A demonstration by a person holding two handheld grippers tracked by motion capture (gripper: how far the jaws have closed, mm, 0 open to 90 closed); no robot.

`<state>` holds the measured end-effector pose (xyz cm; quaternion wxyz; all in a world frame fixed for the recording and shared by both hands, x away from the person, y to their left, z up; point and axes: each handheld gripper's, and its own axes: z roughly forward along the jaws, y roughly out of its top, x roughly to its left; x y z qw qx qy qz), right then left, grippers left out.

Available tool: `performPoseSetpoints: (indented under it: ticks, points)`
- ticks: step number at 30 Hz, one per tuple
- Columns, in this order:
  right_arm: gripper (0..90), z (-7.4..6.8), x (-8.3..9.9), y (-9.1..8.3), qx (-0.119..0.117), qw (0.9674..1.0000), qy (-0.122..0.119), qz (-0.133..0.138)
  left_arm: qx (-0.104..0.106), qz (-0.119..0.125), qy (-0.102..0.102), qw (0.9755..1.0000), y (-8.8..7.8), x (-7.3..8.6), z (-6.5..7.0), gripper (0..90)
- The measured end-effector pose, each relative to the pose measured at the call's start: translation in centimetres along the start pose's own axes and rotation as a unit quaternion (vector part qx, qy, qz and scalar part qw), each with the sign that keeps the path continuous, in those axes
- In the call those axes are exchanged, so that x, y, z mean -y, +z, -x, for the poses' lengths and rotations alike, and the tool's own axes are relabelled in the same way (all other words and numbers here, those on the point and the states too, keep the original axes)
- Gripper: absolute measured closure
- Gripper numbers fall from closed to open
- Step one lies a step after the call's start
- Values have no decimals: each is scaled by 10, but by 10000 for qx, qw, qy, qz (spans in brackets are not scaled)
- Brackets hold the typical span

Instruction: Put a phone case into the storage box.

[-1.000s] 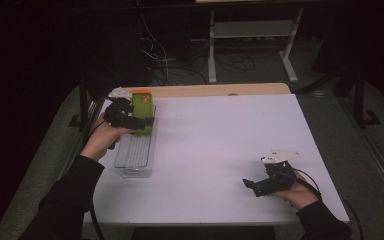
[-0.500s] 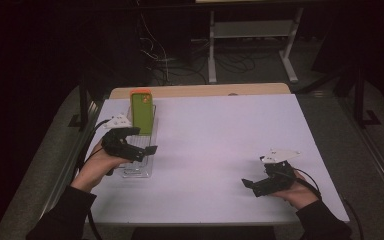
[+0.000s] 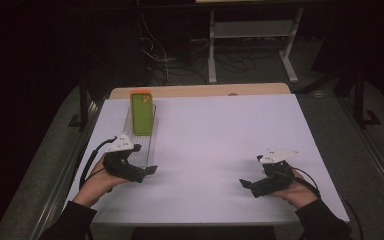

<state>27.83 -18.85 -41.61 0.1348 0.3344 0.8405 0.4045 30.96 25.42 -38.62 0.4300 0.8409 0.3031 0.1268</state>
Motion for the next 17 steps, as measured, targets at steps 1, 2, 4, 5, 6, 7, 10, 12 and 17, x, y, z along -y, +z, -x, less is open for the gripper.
performPoseSetpoints:
  ticks: [1, 2, 4, 5, 6, 7, 10, 12, 17]
  points:
    - [0, 0, 0, 0, -4, 10000, -42, 20, 18, -1, 25, 10000, 0, 1, 0, 18]
    - [0, 0, -1, -1, -11, 10000, -41, 20, 34, 15, -9, 10000, 0, 2, 1, 18]
    - [0, 0, -1, -1, -11, 10000, -30, 26, 53, 14, 14, 10000, 1, 3, 2, 18]
    - [0, 0, -1, -1, -36, 10000, -31, 49, 64, 14, 16, 10000, 1, 3, 2, 18]
    - [0, -1, -1, -1, -43, 10000, -29, 47, 69, 5, 23, 10000, 1, 3, 2, 18]
    - [0, -1, -2, -1, -30, 10000, -19, 42, 68, 14, 39, 10000, 2, 3, 2, 18]
    - [0, 0, -2, -2, -31, 10000, -51, 59, 85, -11, 72, 9999, 2, 4, 2, 18]
    - [0, 0, -3, -3, -33, 10000, -56, 67, 100, -14, 44, 9999, 3, 5, 2, 18]
    - [0, 0, -3, -3, -25, 9999, -63, 99, 111, -3, 71, 9999, 3, 4, 2, 18]
